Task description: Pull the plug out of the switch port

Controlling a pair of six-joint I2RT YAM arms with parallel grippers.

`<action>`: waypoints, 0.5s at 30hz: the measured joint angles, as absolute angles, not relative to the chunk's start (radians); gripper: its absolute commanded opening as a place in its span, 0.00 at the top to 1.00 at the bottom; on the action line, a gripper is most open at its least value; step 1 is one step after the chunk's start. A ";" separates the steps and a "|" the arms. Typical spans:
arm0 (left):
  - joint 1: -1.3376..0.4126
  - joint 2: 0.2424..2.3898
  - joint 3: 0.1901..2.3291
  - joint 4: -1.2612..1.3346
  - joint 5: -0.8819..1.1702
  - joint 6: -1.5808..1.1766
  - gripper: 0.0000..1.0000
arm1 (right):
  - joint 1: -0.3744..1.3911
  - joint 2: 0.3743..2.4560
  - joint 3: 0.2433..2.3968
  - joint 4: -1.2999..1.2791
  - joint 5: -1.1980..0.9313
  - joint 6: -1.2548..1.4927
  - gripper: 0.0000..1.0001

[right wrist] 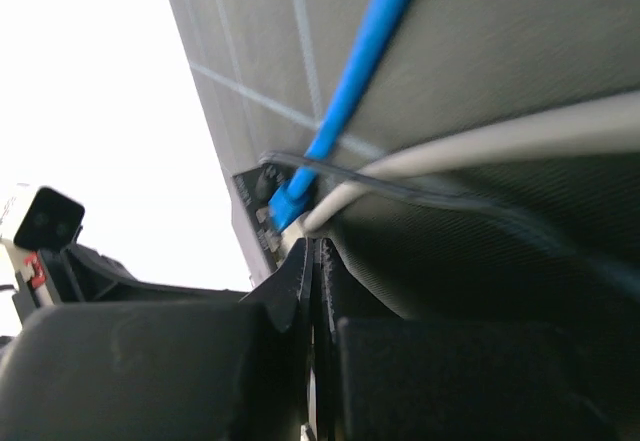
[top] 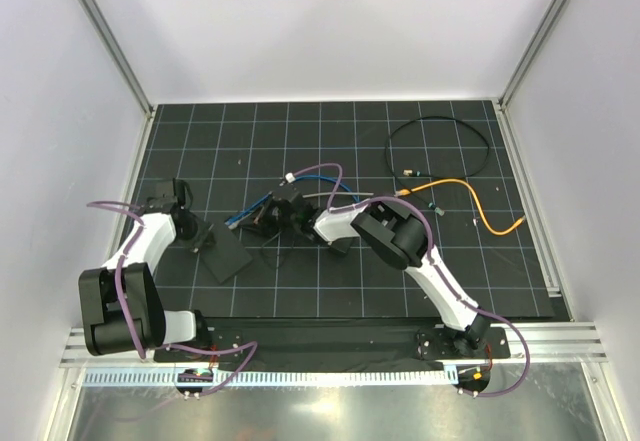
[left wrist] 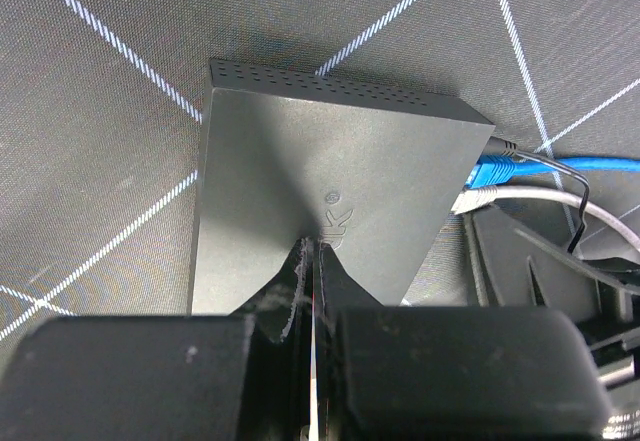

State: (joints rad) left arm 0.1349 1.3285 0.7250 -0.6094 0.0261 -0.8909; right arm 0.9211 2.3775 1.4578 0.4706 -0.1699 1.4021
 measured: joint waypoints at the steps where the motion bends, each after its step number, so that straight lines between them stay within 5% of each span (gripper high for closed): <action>1: 0.135 1.329 0.725 -0.609 0.026 -0.892 1.00 | 0.916 2.378 1.454 0.472 -0.171 1.408 0.99; 4: 0.135 1.329 0.724 -0.607 0.027 -0.891 1.00 | 0.902 2.378 1.454 0.466 -0.170 1.400 0.99; 11: 0.135 1.324 0.722 -0.605 0.028 -0.881 1.00 | 0.894 2.361 1.457 0.428 -0.211 1.317 0.70; 15: 0.135 1.313 0.714 -0.596 0.028 -0.878 1.00 | 0.902 2.353 1.470 0.397 -0.233 1.284 0.68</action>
State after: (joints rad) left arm 0.1349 1.3132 0.7139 -0.5964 0.0280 -0.8783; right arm 0.9016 2.3528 1.4700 0.3973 -0.2329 1.2839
